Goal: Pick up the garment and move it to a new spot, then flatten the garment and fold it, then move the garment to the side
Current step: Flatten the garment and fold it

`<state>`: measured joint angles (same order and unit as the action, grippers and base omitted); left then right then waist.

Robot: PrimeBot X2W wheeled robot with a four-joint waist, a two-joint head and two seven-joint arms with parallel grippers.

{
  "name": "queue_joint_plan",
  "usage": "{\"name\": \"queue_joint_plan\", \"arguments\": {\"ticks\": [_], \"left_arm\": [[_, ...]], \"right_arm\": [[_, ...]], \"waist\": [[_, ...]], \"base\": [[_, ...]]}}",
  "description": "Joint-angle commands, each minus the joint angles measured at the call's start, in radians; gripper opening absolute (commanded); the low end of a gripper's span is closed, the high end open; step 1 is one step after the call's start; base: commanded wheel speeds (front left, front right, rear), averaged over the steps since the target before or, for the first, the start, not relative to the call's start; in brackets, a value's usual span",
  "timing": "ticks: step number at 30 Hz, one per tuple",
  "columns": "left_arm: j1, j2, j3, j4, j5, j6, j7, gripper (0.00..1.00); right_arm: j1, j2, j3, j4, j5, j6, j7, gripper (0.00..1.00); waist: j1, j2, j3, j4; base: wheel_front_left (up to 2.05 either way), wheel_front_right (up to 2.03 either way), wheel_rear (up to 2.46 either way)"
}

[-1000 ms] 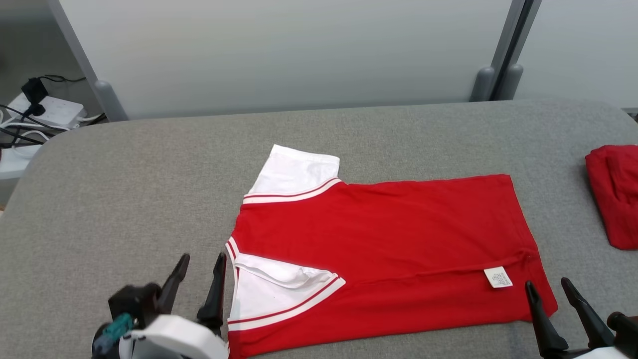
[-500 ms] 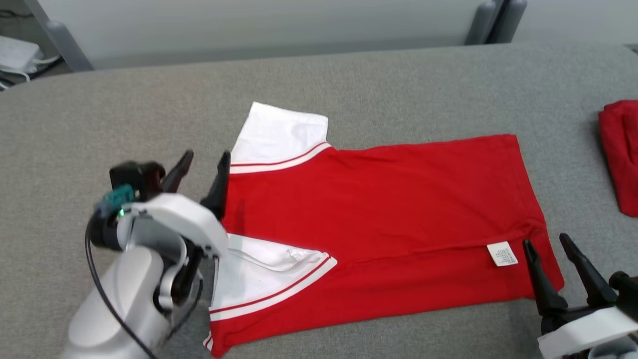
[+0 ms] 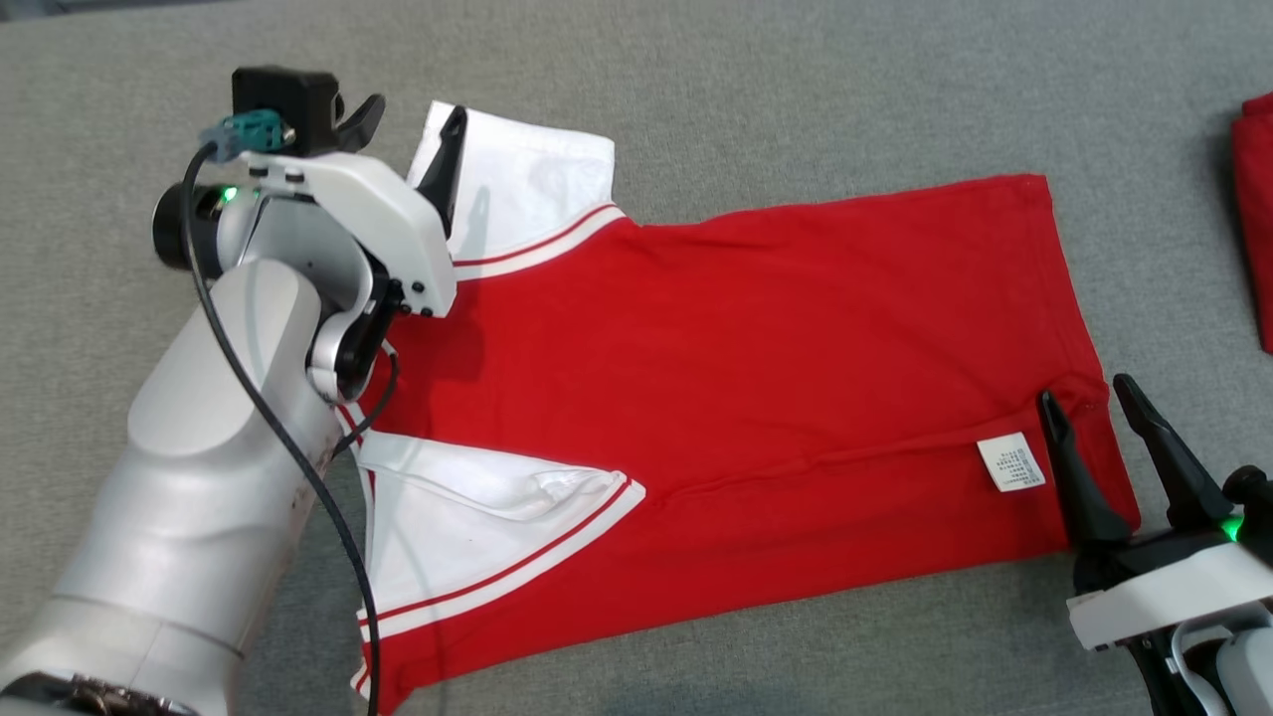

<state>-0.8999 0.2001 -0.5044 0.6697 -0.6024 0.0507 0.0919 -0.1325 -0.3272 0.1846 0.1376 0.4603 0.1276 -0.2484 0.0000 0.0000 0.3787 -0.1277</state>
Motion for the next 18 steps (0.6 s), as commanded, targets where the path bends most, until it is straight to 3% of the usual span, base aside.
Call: {"name": "queue_joint_plan", "arguments": {"ticks": [1,18], "left_arm": [[-0.055,0.024,0.022,0.004,0.012,-0.01,-0.003,1.0],[-0.301,-0.002,-0.016,0.423,0.023,-0.109,0.008,1.0]], "right_arm": [[-0.011,-0.03,0.019,-0.031,0.01,0.003,-0.013,1.0],[-0.064,-0.036,0.065,-0.053,0.026,0.003,-0.013,1.0]], "waist": [[0.0,0.0,0.03,-0.017],[0.0,0.0,0.109,-0.091]], "base": [[0.0,0.0,0.0],[0.0,0.0,0.0]]}}
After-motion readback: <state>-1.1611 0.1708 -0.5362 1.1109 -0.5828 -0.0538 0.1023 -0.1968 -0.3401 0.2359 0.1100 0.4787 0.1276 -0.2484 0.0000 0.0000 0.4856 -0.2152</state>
